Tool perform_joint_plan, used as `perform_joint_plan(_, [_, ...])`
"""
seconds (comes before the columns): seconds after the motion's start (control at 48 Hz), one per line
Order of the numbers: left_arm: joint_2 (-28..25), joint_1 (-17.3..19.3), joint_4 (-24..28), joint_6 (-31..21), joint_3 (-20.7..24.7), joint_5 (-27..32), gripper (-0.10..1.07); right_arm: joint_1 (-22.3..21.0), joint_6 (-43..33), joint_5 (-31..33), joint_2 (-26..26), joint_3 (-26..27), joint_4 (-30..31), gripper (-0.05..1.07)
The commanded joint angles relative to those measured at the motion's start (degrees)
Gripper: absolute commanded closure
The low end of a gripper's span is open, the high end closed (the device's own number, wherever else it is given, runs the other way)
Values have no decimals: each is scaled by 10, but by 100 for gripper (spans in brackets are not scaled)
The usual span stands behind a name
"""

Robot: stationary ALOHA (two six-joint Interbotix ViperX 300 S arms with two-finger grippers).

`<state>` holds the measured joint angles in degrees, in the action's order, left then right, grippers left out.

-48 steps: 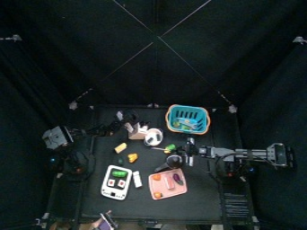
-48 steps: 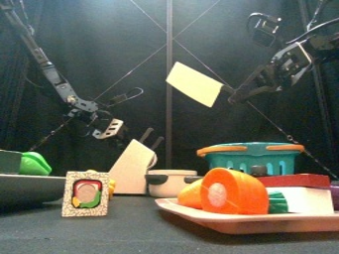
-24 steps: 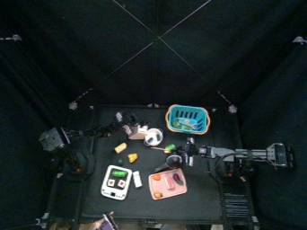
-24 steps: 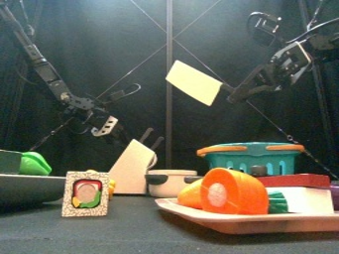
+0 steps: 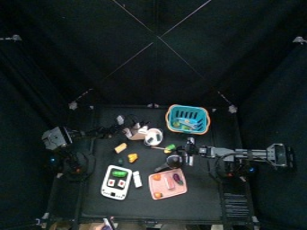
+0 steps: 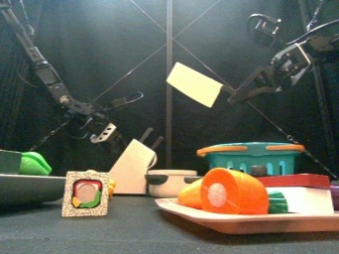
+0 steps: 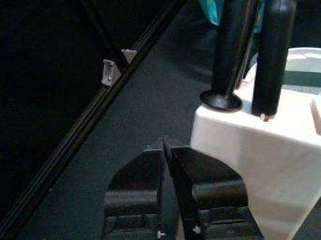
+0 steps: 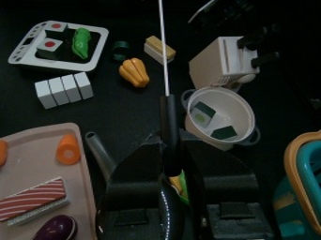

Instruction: Move knife holder

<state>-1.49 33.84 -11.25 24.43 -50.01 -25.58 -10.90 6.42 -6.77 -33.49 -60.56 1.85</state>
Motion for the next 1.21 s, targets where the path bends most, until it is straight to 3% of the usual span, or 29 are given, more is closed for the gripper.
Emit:
perform_joint_plan(0.0, [3, -2, -7, 0, 3, 4, 47, -2, -1, -8, -4, 5, -2, 61])
perform_joint_plan(0.771, [-18, -16, -11, 0, -2, 44, 47, -9, -3, -9, -3, 4, -3, 61])
perform_joint_plan(1.188, [-16, -44, -11, 0, -4, 45, 47, -54, -29, -9, 10, -2, -17, 61])
